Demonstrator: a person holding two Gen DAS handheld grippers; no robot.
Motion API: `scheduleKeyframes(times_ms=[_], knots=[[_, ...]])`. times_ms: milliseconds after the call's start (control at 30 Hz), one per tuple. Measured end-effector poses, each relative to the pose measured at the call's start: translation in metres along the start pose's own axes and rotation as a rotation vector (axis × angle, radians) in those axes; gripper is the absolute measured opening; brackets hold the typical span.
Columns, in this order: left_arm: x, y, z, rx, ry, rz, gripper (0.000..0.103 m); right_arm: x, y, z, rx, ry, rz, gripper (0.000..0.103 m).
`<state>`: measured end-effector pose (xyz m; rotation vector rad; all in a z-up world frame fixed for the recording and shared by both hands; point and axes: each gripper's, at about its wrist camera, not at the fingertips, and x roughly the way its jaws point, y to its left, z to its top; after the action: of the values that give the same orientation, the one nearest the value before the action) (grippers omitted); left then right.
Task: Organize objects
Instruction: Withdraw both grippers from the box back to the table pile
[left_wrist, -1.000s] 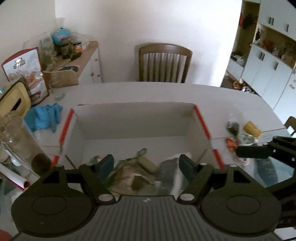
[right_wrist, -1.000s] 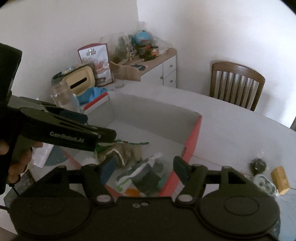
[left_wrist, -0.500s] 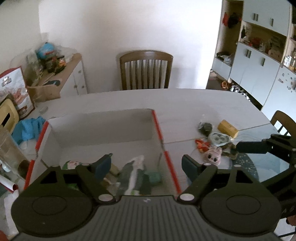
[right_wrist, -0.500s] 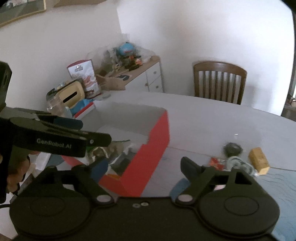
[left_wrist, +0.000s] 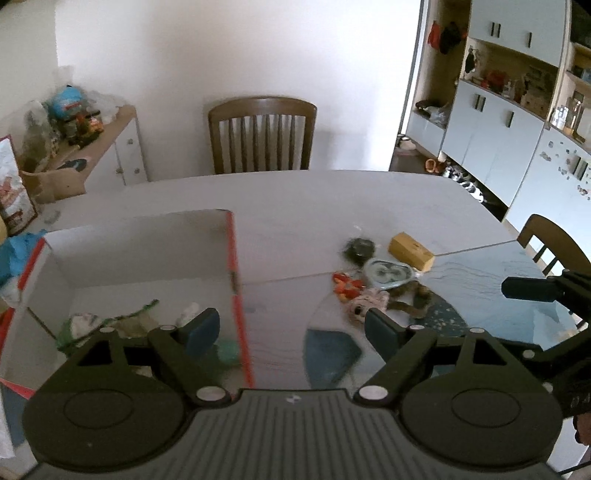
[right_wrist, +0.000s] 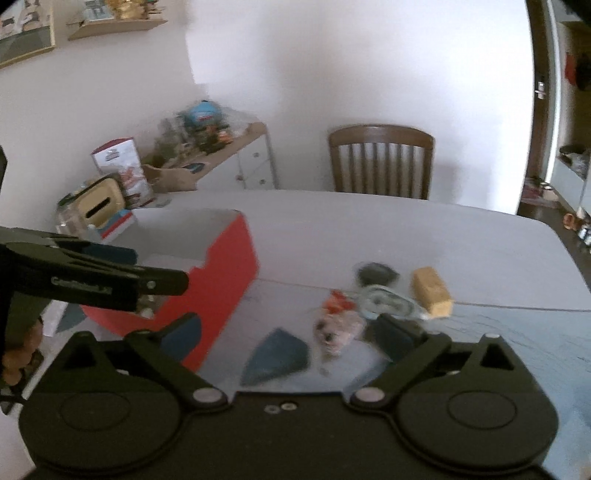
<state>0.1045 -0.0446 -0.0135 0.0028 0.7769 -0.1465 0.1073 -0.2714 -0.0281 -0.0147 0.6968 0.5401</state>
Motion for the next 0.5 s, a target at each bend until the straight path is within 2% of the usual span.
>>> scheduleKeyframes(times_ms=[67, 133, 167, 500], knots=[[0.004, -0.009, -0.001, -0.007, 0.002, -0.003, 0.086, -0.003, -0.013, -0.003, 0.011, 0.002, -0.014, 0.100], [0.009, -0.018, -0.001, -0.010, 0.007, -0.003, 0.094, -0.006, -0.026, -0.007, 0.023, 0.006, -0.027, 0.100], [0.012, -0.023, -0.002, -0.012, 0.009, 0.004, 0.103, -0.006, -0.032, -0.009, 0.029, 0.008, -0.033, 0.100], [0.045, -0.054, -0.011, -0.019, -0.028, 0.026, 0.103, -0.002, -0.081, -0.021, 0.033, 0.039, -0.084, 0.100]])
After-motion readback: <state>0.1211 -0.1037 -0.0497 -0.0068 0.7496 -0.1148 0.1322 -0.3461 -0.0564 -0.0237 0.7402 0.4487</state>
